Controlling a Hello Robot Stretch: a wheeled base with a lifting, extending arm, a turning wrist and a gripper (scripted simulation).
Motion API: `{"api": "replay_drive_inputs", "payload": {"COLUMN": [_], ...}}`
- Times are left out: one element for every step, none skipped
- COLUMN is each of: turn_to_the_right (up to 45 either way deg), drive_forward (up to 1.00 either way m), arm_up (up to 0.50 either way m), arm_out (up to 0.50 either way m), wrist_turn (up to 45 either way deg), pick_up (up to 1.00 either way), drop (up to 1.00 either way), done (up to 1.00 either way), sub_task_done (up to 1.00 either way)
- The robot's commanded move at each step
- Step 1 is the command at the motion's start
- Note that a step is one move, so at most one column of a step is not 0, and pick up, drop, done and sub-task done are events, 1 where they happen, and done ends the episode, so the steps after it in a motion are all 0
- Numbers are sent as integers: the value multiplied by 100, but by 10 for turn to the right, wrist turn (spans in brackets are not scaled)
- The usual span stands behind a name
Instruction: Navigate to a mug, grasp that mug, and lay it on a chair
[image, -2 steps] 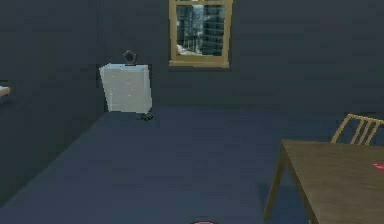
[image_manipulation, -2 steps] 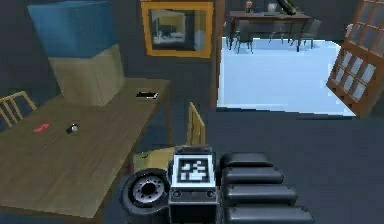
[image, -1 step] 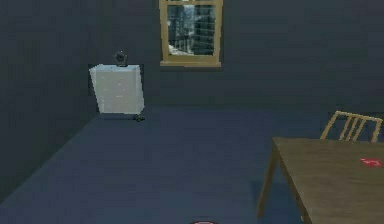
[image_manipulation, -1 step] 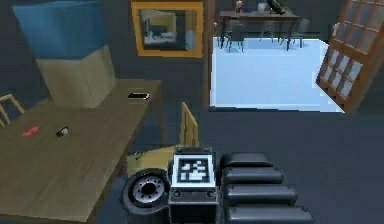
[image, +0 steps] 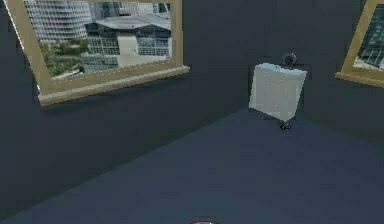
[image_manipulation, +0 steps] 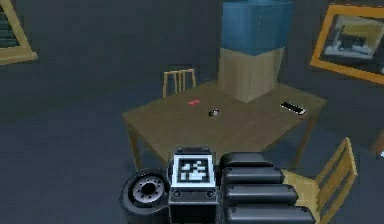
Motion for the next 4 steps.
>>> {"api": "replay_drive_inputs", "payload": {"turn_to_the_right": [-90, 0, 450, 120], "drive_forward": [0, 10, 0, 0], "arm_up": [0, 0, 0, 0], "arm_out": [0, 0, 0, 0], "wrist_turn": [0, 0, 0, 0], "pick_up": [0, 0, 0, 0], "drop": [0, 0, 0, 0], "done": [0, 0, 0, 0], "sub_task_done": [0, 0, 0, 0]}}
